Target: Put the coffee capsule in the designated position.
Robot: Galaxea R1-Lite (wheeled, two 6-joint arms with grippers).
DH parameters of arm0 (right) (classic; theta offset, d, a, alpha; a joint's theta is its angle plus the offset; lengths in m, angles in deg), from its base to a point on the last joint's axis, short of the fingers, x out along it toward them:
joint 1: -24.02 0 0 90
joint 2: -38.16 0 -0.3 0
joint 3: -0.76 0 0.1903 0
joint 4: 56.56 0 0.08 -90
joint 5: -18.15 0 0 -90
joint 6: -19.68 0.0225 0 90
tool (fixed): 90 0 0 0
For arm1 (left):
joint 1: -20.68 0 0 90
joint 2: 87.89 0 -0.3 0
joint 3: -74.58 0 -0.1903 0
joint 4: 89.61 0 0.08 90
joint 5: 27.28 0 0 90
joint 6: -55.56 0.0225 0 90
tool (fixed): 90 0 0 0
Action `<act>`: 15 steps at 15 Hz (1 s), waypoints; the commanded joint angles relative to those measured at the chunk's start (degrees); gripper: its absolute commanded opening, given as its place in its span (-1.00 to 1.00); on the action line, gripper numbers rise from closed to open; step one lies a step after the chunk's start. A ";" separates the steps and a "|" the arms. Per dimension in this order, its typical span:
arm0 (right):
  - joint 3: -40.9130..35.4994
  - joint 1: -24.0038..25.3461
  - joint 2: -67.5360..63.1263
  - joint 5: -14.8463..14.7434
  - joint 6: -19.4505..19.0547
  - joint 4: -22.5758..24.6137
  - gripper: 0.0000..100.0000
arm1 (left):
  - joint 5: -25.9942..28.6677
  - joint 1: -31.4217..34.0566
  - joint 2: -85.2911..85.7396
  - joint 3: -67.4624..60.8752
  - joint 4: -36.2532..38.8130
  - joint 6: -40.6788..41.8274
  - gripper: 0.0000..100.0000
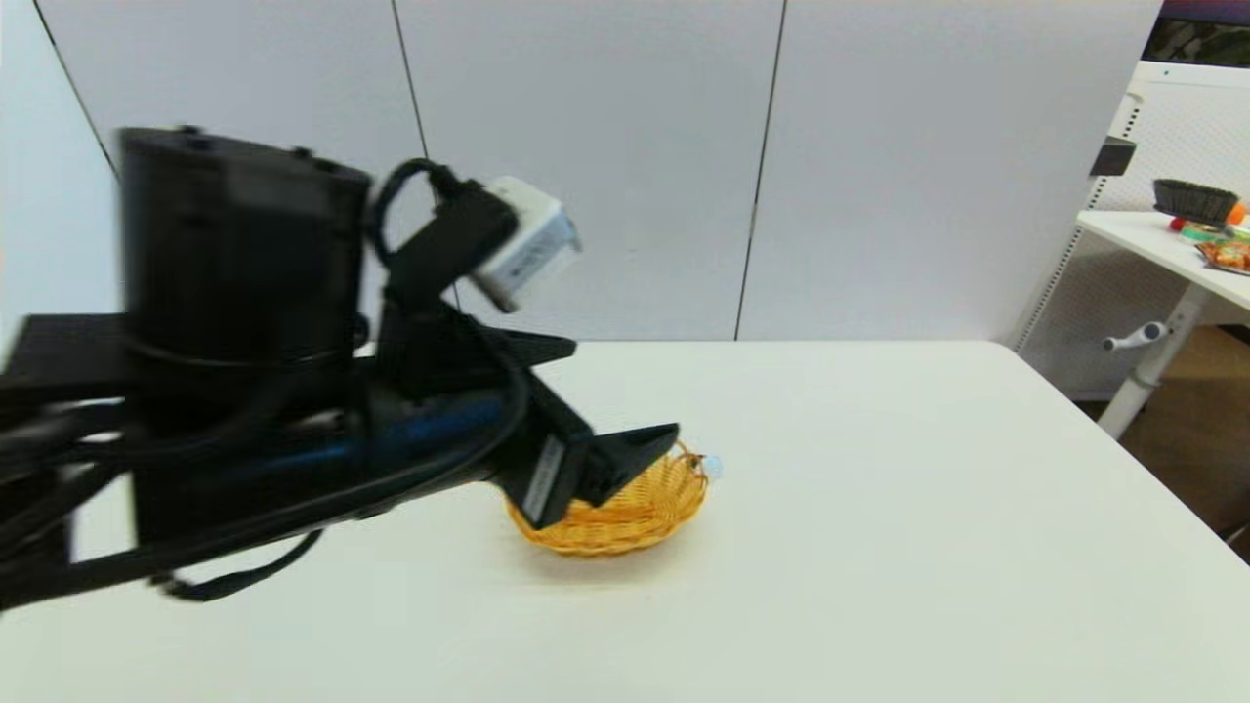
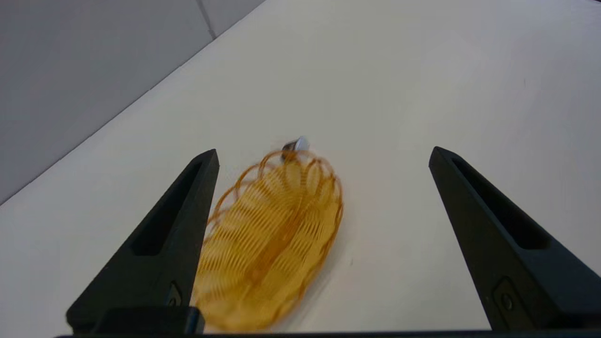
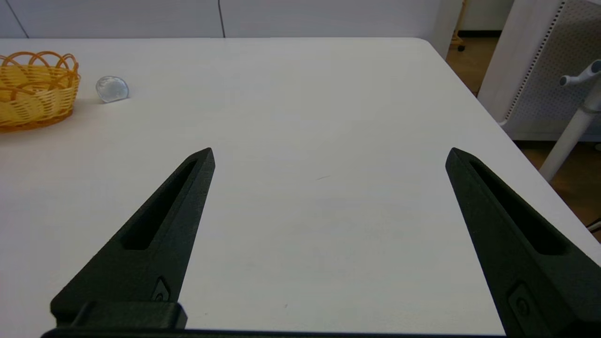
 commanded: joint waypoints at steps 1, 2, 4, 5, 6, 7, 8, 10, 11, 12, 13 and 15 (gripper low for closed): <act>-0.97 0.02 -0.07 0.02 0.00 0.06 1.00 | -1.68 12.00 29.30 -20.50 -1.63 2.84 1.00; -0.97 0.02 -0.07 0.02 0.00 0.06 1.00 | -0.98 17.89 34.92 -23.84 -2.07 5.48 1.00; -0.97 0.02 -0.07 0.02 0.00 0.06 1.00 | 2.36 26.24 43.01 -27.36 -2.34 6.62 1.00; -0.97 0.02 -0.07 0.02 0.00 0.06 1.00 | 3.24 30.28 47.05 -28.59 -2.95 6.62 1.00; -0.97 0.02 -0.07 0.02 0.00 0.06 1.00 | 3.42 34.32 50.48 -29.56 -3.57 6.54 1.00; -0.97 0.02 -0.07 0.02 0.00 0.06 1.00 | 3.59 39.07 54.35 -30.88 -3.74 6.45 1.00; -0.97 0.02 -0.07 0.02 0.00 0.06 1.00 | 3.59 42.85 57.51 -32.28 -3.92 6.54 1.00; -0.97 0.02 -0.07 0.02 0.00 0.06 1.00 | 3.59 47.15 63.58 -37.64 -3.74 6.36 1.00; -0.97 0.02 -0.07 0.02 0.00 0.06 1.00 | 3.59 49.00 66.21 -40.54 -3.74 6.18 1.00; -0.97 0.02 -0.07 0.02 0.00 0.06 1.00 | 3.59 49.97 68.59 -43.44 -3.74 5.92 1.00; -0.97 0.02 -0.07 0.02 0.00 0.06 1.00 | 3.59 50.06 70.95 -46.43 -3.74 5.83 1.00; -0.97 0.02 -0.07 0.02 0.00 0.06 1.00 | 3.42 50.14 74.74 -52.15 -3.57 5.13 1.00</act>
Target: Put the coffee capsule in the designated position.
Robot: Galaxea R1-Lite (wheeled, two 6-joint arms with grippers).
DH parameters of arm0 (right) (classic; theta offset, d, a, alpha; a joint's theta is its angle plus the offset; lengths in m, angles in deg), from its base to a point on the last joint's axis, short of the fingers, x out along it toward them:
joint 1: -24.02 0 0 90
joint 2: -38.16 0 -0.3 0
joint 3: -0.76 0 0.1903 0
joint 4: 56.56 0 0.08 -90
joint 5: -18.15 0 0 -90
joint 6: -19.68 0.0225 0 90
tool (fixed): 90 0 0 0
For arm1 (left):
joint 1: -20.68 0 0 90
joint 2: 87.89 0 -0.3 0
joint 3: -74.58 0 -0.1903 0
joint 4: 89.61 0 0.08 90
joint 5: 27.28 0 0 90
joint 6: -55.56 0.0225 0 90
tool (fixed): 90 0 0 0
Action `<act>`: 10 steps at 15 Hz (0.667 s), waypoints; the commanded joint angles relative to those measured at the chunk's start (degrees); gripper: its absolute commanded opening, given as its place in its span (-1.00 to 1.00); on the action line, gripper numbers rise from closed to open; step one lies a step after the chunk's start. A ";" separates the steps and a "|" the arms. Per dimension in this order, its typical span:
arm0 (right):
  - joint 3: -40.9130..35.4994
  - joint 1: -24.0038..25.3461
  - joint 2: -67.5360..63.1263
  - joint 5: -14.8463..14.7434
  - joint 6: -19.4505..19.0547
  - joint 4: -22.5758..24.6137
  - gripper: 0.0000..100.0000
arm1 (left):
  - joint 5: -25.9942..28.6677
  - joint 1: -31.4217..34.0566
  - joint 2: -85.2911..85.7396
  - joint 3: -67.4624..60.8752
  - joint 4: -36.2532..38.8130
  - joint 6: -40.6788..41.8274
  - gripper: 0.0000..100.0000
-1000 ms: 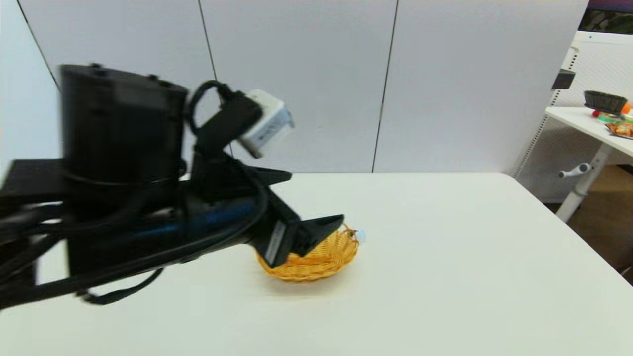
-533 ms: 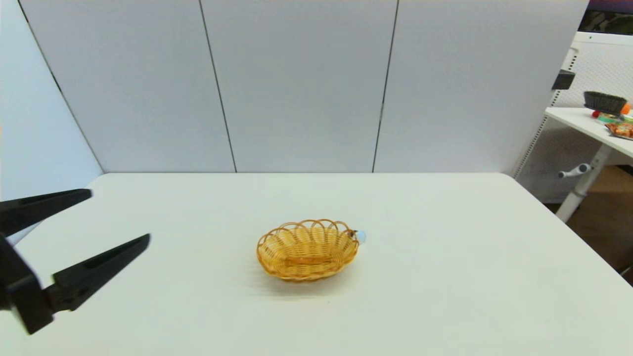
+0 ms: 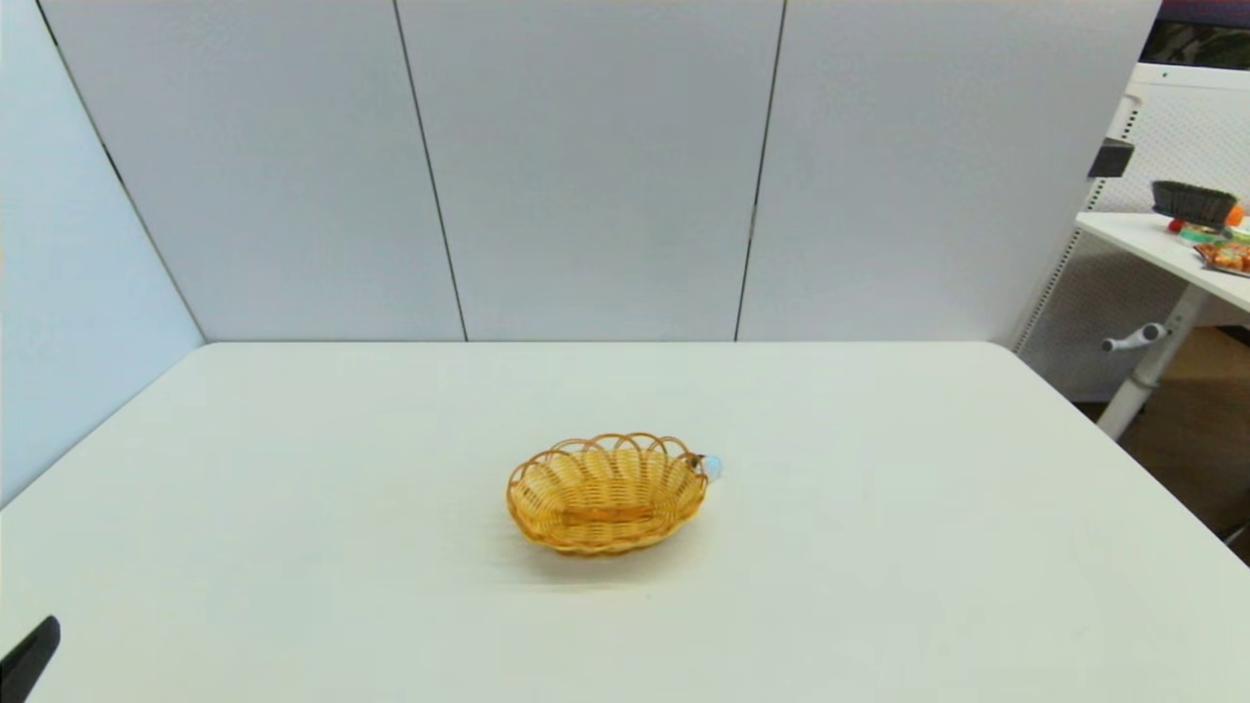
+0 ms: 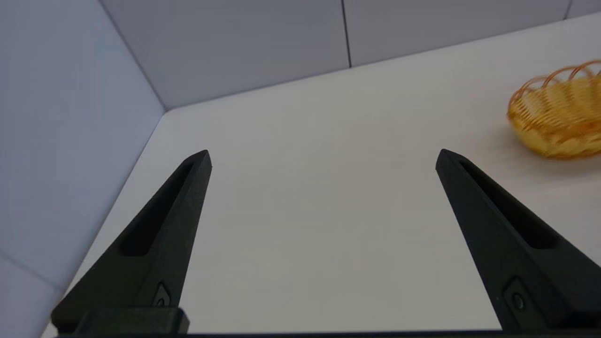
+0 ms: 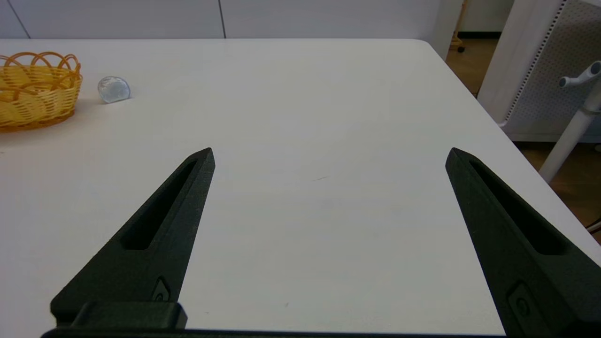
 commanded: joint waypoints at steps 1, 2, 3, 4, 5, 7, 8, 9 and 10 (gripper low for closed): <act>-0.97 0.02 -0.07 0.02 0.00 0.03 1.00 | -0.13 1.87 11.37 -12.97 0.24 -1.45 1.00; -0.97 0.02 -0.07 0.02 0.00 0.03 1.00 | -0.13 1.78 12.86 -15.26 0.24 -1.62 1.00; -0.97 0.02 -0.07 0.02 0.00 0.03 1.00 | -0.31 1.69 14.53 -16.31 -0.64 -1.97 1.00; -0.97 0.02 -0.07 0.02 0.00 0.03 1.00 | -0.04 1.60 15.32 -16.31 -2.84 -3.47 1.00; -0.97 0.02 -0.07 0.02 0.00 0.03 1.00 | 0.05 1.60 16.64 -16.31 -4.33 -4.96 1.00; -0.97 0.02 -0.07 0.02 0.00 0.03 1.00 | -0.31 1.51 20.51 -16.31 -4.60 -6.19 1.00; -0.97 0.02 -0.07 0.02 0.00 0.03 1.00 | -0.39 1.34 20.77 -16.31 -4.86 -8.04 1.00; -0.97 0.02 -0.07 0.02 0.00 0.03 1.00 | -0.39 1.34 20.77 -16.31 -4.95 -8.57 1.00; -0.97 0.02 -0.07 0.02 0.00 0.03 1.00 | -0.39 1.34 20.68 -16.31 -4.95 -8.65 1.00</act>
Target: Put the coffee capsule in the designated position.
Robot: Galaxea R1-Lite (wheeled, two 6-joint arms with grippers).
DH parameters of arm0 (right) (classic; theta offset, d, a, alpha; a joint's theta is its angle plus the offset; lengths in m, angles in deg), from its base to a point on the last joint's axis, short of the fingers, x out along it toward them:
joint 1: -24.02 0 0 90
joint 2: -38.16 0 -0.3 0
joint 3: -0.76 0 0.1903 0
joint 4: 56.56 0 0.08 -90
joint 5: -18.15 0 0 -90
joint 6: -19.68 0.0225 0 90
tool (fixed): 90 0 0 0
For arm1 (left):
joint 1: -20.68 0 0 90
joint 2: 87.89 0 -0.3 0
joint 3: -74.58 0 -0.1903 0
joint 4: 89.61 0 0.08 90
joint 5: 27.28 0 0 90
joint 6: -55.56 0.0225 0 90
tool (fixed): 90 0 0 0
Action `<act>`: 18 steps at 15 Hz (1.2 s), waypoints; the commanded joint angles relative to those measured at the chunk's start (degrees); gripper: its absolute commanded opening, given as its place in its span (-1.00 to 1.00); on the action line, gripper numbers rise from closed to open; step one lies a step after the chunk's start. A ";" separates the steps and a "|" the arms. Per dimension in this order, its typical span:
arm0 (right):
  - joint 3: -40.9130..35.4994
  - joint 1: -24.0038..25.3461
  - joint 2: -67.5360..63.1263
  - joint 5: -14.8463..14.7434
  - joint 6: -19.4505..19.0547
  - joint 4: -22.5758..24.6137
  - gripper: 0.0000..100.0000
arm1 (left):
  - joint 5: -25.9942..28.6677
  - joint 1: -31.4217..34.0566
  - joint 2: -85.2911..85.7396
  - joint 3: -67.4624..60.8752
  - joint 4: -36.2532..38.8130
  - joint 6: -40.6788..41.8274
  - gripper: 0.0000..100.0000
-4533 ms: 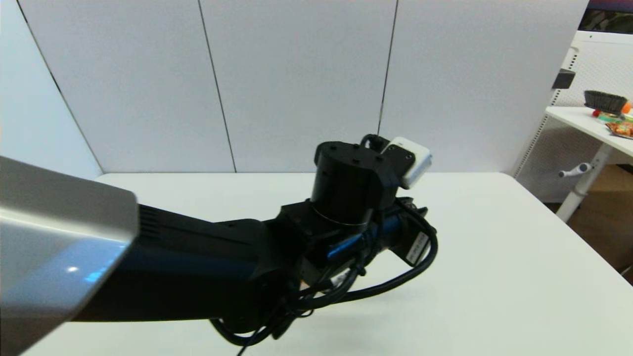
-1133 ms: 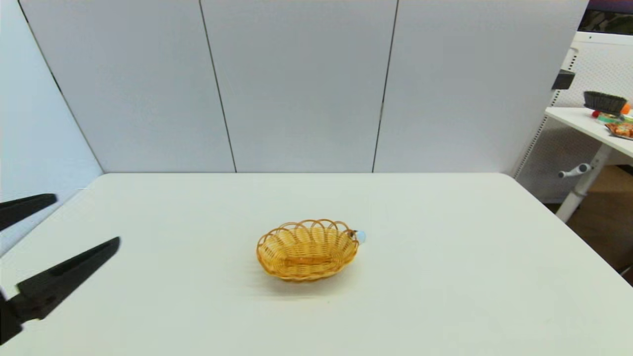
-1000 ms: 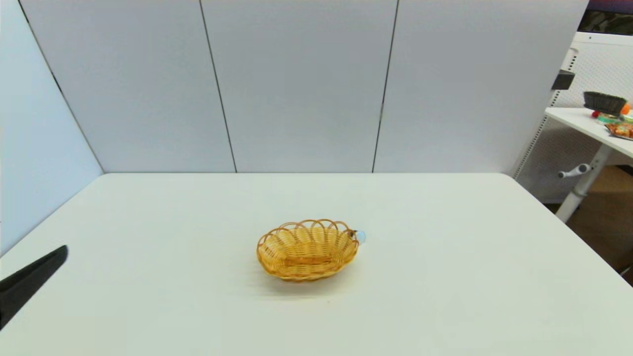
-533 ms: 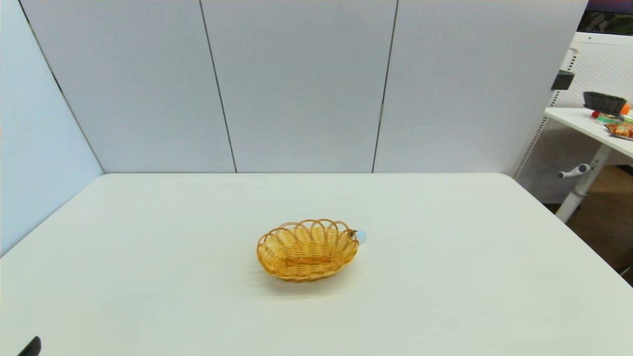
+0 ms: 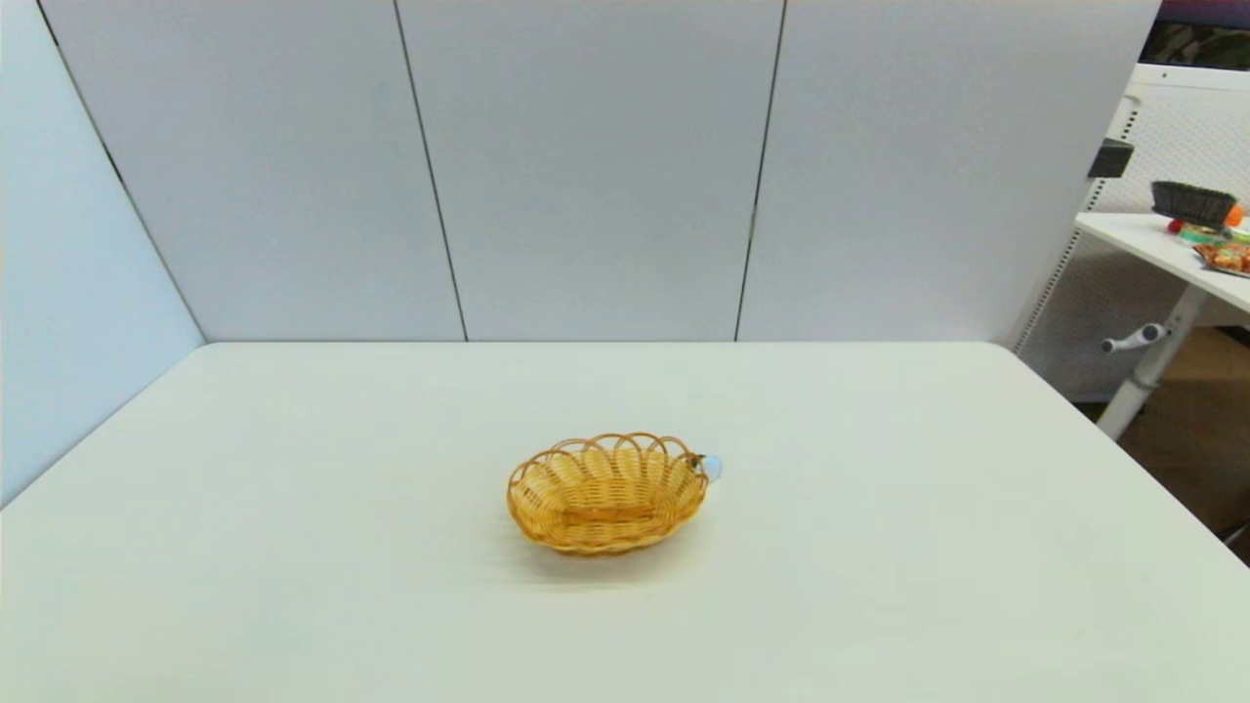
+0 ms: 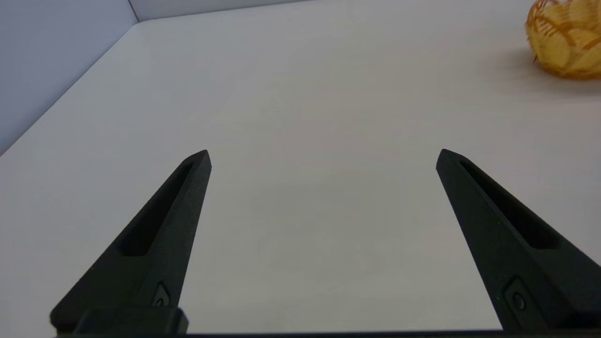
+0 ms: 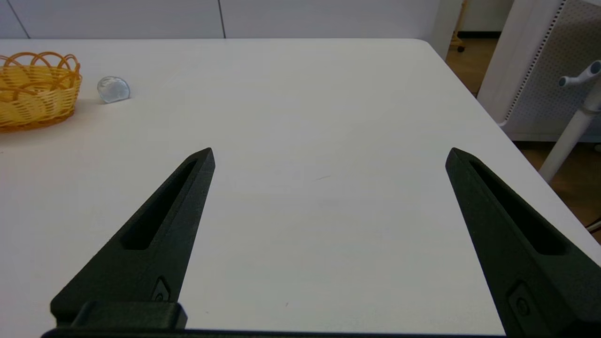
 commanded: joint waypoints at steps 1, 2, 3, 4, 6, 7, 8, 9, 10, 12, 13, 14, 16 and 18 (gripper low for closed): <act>-0.97 0.05 -0.07 0.02 -0.02 0.06 1.00 | -0.18 -0.14 2.47 -0.18 -0.27 -1.80 1.00; -0.97 0.05 -0.07 0.02 -0.02 0.06 1.00 | -0.35 -0.14 2.47 -0.18 -0.27 -1.80 1.00; -0.97 0.05 -0.07 0.02 -0.02 0.06 1.00 | -0.35 -0.14 2.47 -0.18 -0.18 -1.80 1.00; -0.97 0.05 -0.07 0.02 -0.02 0.06 1.00 | -0.26 -0.22 2.47 -0.18 -0.27 -2.50 1.00; -0.97 0.05 -0.07 0.02 -0.02 0.06 1.00 | -0.44 -0.22 2.47 -0.18 -0.18 -6.46 1.00; -0.97 0.05 -0.07 0.02 -0.02 0.06 1.00 | -1.32 -0.22 2.47 -0.18 -0.09 -8.13 1.00; -0.97 0.05 -0.07 0.02 -0.02 0.06 1.00 | -2.81 -0.22 2.47 -0.18 -0.09 -9.09 1.00; -0.97 0.05 -0.07 0.02 -0.02 0.06 1.00 | -2.90 -0.14 2.47 -0.18 -0.09 -9.88 1.00; -0.97 0.05 -0.07 0.02 -0.02 0.06 1.00 | -2.90 -0.14 2.47 -0.18 -0.09 -9.88 1.00; -0.97 0.05 -0.07 0.02 -0.02 0.06 1.00 | -2.90 -0.14 2.47 -0.18 -0.09 -9.88 1.00; -0.97 0.05 -0.07 0.02 -0.02 0.06 1.00 | -2.90 -0.22 2.39 -0.18 -0.09 -9.88 1.00; -0.97 0.05 -0.07 0.02 -0.02 0.06 1.00 | -2.90 -0.14 2.39 -0.18 -0.09 -9.88 1.00; -0.97 0.05 -0.07 0.02 -0.02 0.06 1.00 | -2.90 -0.14 2.47 -0.18 -0.09 -9.88 1.00; -0.97 0.05 -0.07 -0.07 -0.29 0.06 1.00 | -2.90 -0.14 2.39 -0.18 -0.09 -9.88 1.00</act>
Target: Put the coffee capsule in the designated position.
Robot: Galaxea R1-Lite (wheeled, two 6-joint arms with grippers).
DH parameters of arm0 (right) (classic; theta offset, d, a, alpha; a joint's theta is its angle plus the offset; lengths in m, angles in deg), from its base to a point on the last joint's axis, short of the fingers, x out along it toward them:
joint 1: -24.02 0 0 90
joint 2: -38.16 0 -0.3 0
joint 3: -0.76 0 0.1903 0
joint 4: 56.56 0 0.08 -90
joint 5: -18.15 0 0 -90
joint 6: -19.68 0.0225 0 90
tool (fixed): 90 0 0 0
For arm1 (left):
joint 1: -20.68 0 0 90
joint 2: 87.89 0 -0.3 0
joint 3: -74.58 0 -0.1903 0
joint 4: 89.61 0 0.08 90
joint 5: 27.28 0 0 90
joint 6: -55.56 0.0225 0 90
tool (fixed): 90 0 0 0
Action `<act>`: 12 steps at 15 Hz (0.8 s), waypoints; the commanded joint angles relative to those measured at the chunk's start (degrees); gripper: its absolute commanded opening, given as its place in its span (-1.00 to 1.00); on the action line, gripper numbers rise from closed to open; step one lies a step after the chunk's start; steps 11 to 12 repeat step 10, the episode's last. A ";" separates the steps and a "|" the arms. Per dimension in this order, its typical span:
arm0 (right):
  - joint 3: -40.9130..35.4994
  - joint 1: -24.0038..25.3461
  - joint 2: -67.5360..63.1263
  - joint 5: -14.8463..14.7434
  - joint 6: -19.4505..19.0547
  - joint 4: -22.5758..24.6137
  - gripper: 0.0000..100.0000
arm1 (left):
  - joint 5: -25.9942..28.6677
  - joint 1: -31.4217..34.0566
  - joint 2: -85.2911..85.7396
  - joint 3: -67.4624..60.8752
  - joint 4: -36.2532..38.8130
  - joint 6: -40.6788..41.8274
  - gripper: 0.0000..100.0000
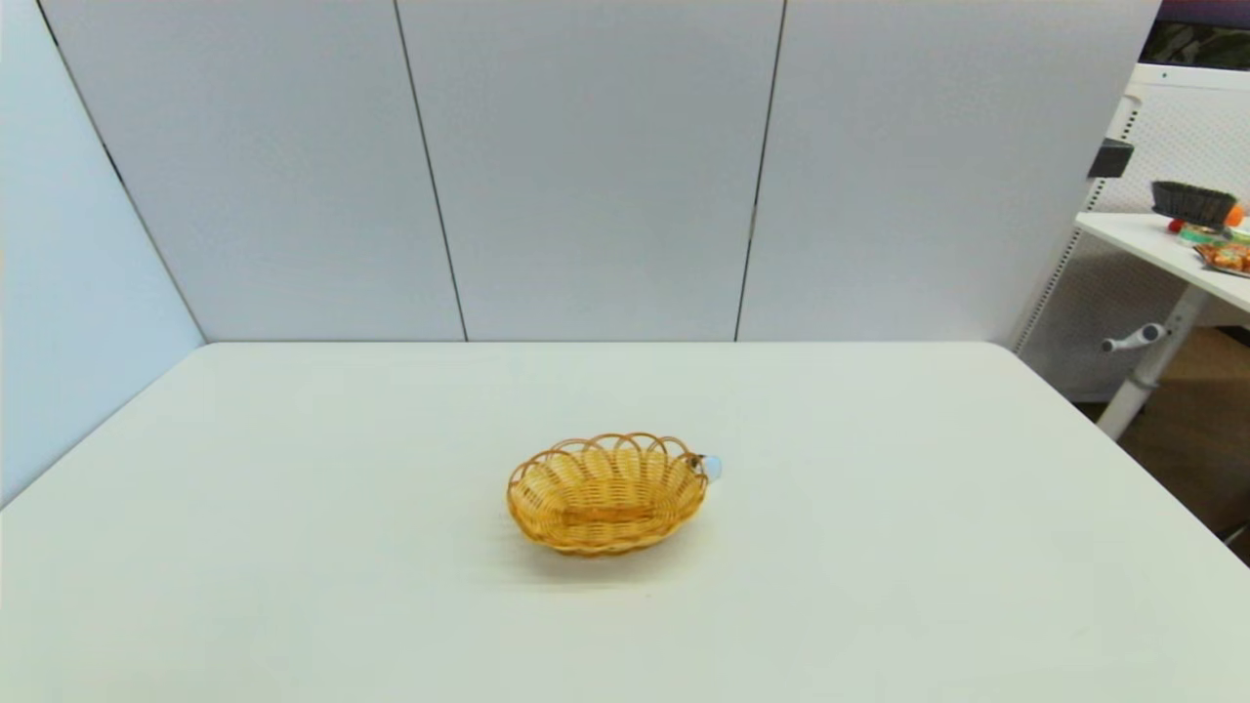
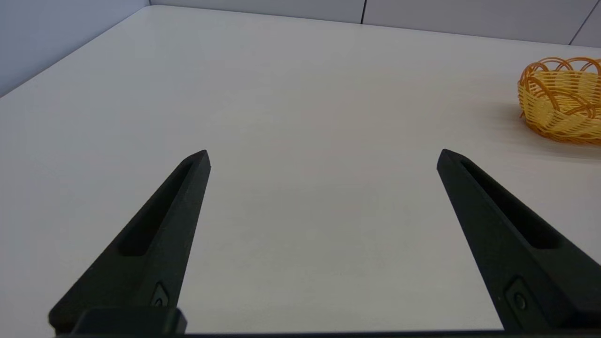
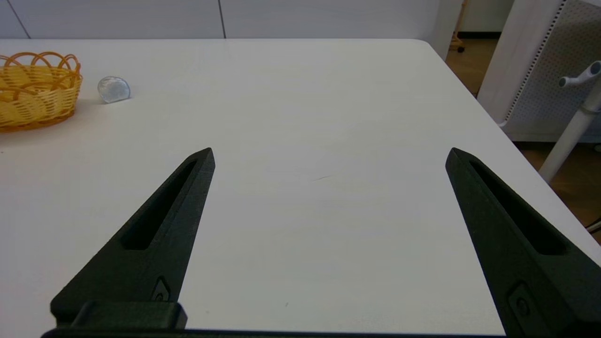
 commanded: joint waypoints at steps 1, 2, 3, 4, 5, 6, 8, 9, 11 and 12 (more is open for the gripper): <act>-0.97 0.02 -0.07 0.02 -0.18 0.03 1.00 | -0.02 -0.04 -0.22 0.00 0.04 -0.03 1.00; -0.97 0.02 -0.07 -0.07 0.00 0.03 1.00 | -0.02 -0.04 -0.13 0.00 0.04 -0.03 1.00; -0.97 0.02 -0.07 -0.07 0.35 0.03 1.00 | -0.02 -0.04 -0.13 0.00 0.04 -0.03 1.00; -0.97 0.02 -0.07 -0.07 0.26 0.03 1.00 | -0.02 -0.04 -0.13 0.00 0.04 -0.03 1.00; -0.97 0.02 -0.07 -0.07 0.18 0.03 1.00 | -0.02 -0.04 -0.13 0.00 0.04 -0.03 1.00; -0.97 -0.07 -0.07 0.02 0.26 0.03 1.00 | -0.02 0.05 -0.22 0.00 0.04 -0.03 1.00; -0.97 0.02 -0.07 0.02 0.26 0.03 1.00 | -0.02 0.05 -0.13 0.00 0.04 -0.03 1.00; -0.97 0.02 -0.07 0.02 0.26 0.03 1.00 | -0.02 0.05 -0.22 0.00 0.04 -0.03 1.00; -0.97 0.02 -0.07 -0.07 0.26 0.03 1.00 | -0.02 -0.04 -0.13 0.00 0.04 -0.03 1.00; -0.97 0.02 -0.07 -0.07 0.26 0.03 1.00 | -0.02 -0.04 -0.13 0.00 0.04 -0.03 1.00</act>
